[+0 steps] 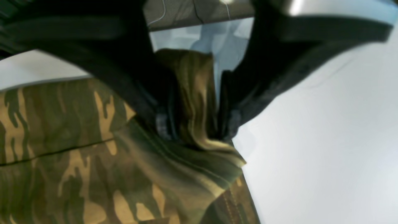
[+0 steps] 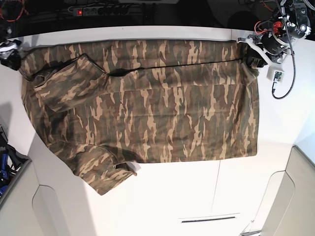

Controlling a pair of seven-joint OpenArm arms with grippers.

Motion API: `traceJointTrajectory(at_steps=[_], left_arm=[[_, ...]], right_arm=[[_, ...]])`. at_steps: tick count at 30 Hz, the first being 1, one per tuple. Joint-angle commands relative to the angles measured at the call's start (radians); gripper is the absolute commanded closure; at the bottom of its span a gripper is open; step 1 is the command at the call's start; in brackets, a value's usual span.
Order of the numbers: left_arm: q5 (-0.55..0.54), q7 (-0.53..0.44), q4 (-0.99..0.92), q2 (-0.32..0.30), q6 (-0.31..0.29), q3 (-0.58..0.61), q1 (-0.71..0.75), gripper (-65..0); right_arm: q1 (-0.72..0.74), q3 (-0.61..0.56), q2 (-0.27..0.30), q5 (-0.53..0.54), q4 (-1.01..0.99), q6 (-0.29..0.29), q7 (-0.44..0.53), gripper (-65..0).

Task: Fold the T-shirt properly
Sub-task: 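Release the shirt and move both grippers to the hem corners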

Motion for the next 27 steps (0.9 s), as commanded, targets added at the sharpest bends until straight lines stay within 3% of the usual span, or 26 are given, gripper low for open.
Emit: traceJointTrajectory(at_steps=[1, 7, 12, 14, 21, 27], left_arm=[[-0.008, -0.011, 0.018, -0.014, -0.006, -0.015, -0.006, -25.5], [-0.044, -0.011, 0.018, -0.014, -0.007, -0.145, -0.083, -25.5], [-0.132, -0.01, 0.018, -0.014, -0.105, -0.238, -0.18, -25.5], [-0.135, -0.01, 0.017, -0.018, -0.112, -0.24, -0.214, -25.5], [-0.134, -0.046, -0.1, -0.029, -0.112, -0.233, -0.34, -25.5], [-0.065, -0.119, -0.395, -0.127, -0.112, -0.102, -0.517, -25.6]], right_arm=[[0.023, 0.033, 0.018, 0.019, 0.019, 0.006, 0.025, -25.7], [0.133, 0.08, 0.07, 0.02, 0.019, 0.012, 0.048, -25.7], [0.26, 0.078, 0.132, 0.002, 0.013, 0.012, 0.054, -25.7], [0.315, 0.059, 0.153, -0.021, -0.011, 0.012, 0.07, -25.7], [0.521, -0.137, 0.228, -0.143, -0.313, 0.01, 0.183, -25.7], [0.705, -0.3, 0.262, -0.214, -0.658, 0.013, 0.315, -25.7]])
